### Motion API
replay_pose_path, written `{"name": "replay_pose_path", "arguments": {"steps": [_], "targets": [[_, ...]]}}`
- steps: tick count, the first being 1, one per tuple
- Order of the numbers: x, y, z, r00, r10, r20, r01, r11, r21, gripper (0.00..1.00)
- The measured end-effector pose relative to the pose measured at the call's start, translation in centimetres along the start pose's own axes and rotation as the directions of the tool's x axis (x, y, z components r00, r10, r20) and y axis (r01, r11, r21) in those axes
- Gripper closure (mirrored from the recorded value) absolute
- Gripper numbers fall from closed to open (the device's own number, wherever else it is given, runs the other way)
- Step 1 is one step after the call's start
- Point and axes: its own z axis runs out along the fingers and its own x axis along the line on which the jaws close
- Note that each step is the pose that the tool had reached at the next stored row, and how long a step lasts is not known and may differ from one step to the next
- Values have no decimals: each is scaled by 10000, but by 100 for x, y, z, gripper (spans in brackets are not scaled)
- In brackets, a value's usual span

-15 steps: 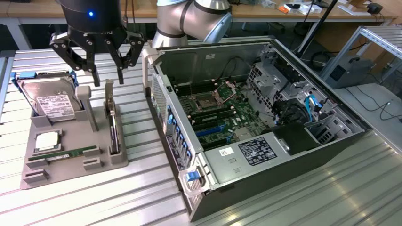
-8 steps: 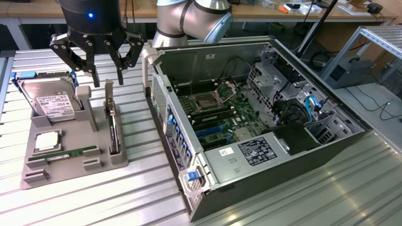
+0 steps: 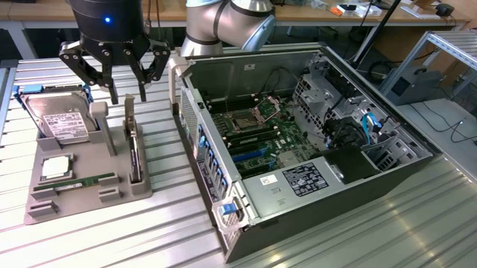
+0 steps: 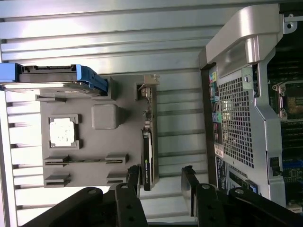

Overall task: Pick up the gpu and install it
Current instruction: 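Pick up the gpu and move the gpu toward the slot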

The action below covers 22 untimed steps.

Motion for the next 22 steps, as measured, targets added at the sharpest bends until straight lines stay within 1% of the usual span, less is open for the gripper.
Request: {"name": "replay_pose_path", "arguments": {"steps": [22], "targets": [[5,-4,79,10000,0,0,0,10000,1,52]]}}
